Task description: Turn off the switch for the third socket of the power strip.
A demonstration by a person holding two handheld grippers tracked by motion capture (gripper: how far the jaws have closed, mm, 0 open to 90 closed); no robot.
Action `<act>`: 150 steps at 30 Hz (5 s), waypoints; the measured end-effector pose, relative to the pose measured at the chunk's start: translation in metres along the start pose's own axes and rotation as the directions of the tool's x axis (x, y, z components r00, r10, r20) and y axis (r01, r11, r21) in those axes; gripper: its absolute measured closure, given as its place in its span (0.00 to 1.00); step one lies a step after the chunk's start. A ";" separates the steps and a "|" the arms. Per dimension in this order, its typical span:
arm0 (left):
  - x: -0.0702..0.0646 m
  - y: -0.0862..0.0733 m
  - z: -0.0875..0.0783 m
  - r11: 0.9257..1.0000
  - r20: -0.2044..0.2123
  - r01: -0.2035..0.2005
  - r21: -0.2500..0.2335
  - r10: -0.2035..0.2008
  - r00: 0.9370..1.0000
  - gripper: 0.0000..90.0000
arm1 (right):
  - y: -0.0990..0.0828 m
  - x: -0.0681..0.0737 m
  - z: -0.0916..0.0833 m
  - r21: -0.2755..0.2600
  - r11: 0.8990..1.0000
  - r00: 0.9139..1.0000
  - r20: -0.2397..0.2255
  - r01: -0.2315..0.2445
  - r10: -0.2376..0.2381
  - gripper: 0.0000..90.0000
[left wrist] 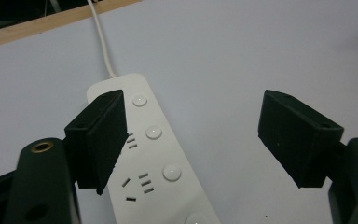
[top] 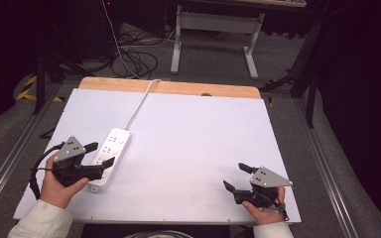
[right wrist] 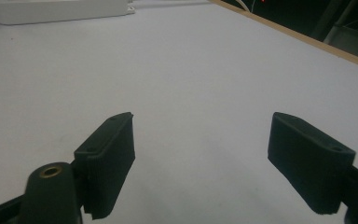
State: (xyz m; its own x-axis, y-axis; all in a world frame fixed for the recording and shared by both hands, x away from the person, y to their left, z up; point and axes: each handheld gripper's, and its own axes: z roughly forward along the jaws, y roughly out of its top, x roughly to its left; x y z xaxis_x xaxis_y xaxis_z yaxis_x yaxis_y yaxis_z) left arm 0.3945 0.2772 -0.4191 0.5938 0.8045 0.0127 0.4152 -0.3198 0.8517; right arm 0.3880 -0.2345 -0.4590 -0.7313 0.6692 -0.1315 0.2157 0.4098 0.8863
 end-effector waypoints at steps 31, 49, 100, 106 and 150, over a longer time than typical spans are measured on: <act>0.011 0.004 0.030 0.964 0.018 0.039 0.264 -0.045 0.999 1.00 | -0.001 0.000 0.002 0.004 1.000 1.000 -0.014 0.000 0.000 0.26; 0.011 0.002 0.047 0.925 -0.029 0.045 0.379 -0.037 0.999 1.00 | -0.001 0.000 0.002 0.007 1.000 1.000 -0.023 0.004 -0.004 0.26; 0.010 -0.004 0.052 0.929 -0.038 0.066 0.363 -0.056 0.998 1.00 | 0.000 0.001 0.002 0.006 1.000 0.999 -0.030 0.011 -0.011 0.26; 0.011 -0.004 0.053 0.929 -0.035 0.069 0.364 -0.061 0.998 1.00 | 0.000 0.001 0.002 0.007 1.000 0.999 -0.032 0.011 -0.011 0.26; 0.004 0.015 0.030 0.957 -0.031 0.043 0.287 -0.035 0.999 1.00 | -0.001 0.000 0.002 0.013 1.000 1.000 -0.026 0.009 -0.008 0.26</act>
State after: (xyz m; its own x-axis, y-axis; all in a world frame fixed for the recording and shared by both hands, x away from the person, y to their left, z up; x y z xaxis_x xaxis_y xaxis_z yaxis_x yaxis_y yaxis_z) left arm 0.4242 0.2606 -0.4222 0.5569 0.8306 -0.0012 0.6208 -0.4152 0.6651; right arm 0.3885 -0.2337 -0.4609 -0.7494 0.6497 -0.1274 0.2175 0.4233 0.8795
